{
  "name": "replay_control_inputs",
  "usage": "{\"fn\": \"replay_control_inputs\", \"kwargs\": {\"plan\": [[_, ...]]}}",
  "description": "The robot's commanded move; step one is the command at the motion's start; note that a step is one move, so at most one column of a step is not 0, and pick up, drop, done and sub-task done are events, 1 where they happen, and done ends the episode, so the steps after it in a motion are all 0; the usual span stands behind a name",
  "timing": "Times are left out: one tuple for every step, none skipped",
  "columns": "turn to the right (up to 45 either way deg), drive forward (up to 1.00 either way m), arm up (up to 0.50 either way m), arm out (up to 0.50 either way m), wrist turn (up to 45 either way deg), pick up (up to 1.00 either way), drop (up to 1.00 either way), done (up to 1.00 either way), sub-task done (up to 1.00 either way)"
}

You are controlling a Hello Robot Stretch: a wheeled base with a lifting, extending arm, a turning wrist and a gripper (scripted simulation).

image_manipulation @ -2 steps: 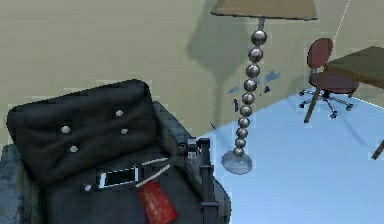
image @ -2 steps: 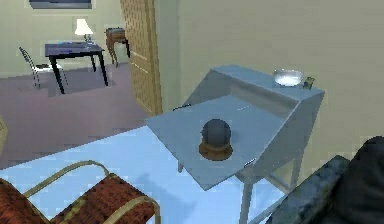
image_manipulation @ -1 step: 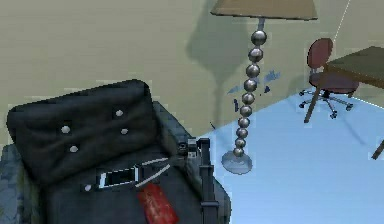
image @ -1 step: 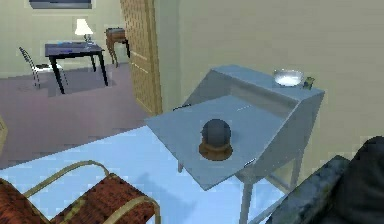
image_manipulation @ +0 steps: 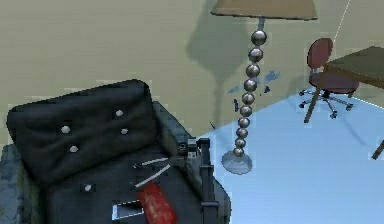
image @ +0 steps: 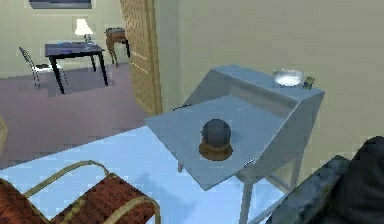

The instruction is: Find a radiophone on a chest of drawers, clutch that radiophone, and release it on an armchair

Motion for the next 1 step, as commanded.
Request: {"fn": "replay_control_inputs", "kwargs": {"plan": [[0.0, 0.0, 0.1, 0.0, 0.0, 0.0, 0.0, 0.0, 0.0]]}}
